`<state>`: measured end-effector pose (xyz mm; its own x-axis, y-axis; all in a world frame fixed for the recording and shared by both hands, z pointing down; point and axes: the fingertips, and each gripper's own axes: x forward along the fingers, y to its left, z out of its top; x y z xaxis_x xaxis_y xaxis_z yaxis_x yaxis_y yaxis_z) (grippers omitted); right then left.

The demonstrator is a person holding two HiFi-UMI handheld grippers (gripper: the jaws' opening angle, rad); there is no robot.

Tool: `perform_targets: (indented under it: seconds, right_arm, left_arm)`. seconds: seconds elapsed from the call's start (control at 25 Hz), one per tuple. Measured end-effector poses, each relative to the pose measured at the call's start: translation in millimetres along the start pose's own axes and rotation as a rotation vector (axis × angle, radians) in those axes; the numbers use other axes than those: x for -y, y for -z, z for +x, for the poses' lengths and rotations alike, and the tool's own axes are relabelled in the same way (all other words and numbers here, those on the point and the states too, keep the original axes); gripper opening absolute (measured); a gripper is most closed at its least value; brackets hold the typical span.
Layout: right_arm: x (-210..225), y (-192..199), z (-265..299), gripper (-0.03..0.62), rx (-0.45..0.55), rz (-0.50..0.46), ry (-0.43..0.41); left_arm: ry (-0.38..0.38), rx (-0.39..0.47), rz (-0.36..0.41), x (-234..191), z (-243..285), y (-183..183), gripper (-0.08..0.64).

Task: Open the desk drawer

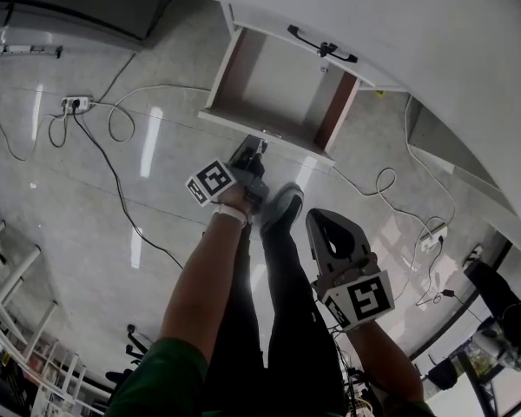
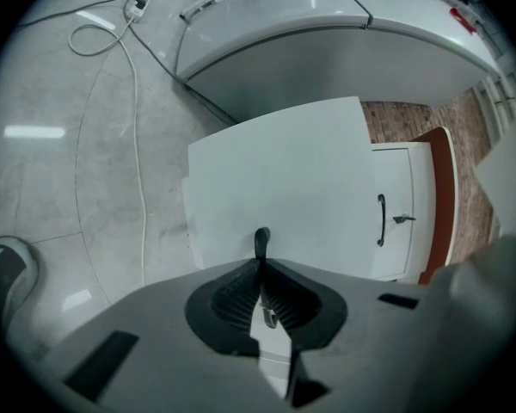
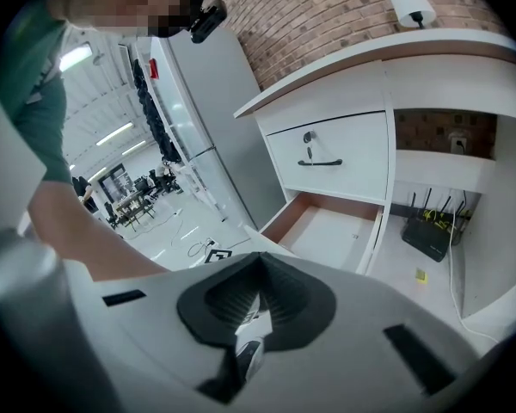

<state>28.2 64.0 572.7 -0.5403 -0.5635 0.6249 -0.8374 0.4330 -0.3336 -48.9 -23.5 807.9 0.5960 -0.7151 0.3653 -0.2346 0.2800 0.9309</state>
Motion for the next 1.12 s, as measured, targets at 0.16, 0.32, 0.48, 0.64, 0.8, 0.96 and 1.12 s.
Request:
perform_targets:
  seconds: [0.16,0.32,0.48,0.64,0.8,0.96,1.12]
  right_arm:
    - [-1.9,14.8,-1.0,0.002,-0.030,0.007,-0.003]
    - [0.8,28.1,-1.9,0.002,-0.064,0.017,-0.003]
    - [9.3,30.4,-2.4,0.002,-0.048,0.028,0.006]
    - [12.9,35.8,-3.8,0.002,-0.086,0.047,0.014]
    - [14.7,37.1,-4.9,0.002,-0.110,0.041,0.017]
    - [11.6,36.6,-3.9,0.002,-0.110,0.048,0.007]
    - [7.2,42.3,-7.7,0.002,-0.145,0.029,-0.004]
  left_arm:
    - [-0.048,-0.036,0.045,-15.1,2.2,4.0,0.021]
    - [-0.084,-0.044,0.053,-29.5,2.8,5.3,0.020]
    - [-0.112,-0.030,0.050,-40.3,4.9,4.9,0.020]
    - [-0.131,-0.029,0.053,-44.9,4.9,5.3,0.020]
    - [-0.151,-0.036,0.049,-48.3,4.9,6.5,0.021]
    - [-0.177,-0.039,0.055,-54.0,5.9,6.1,0.020]
    - [-0.228,-0.036,0.065,-62.0,5.1,6.6,0.021]
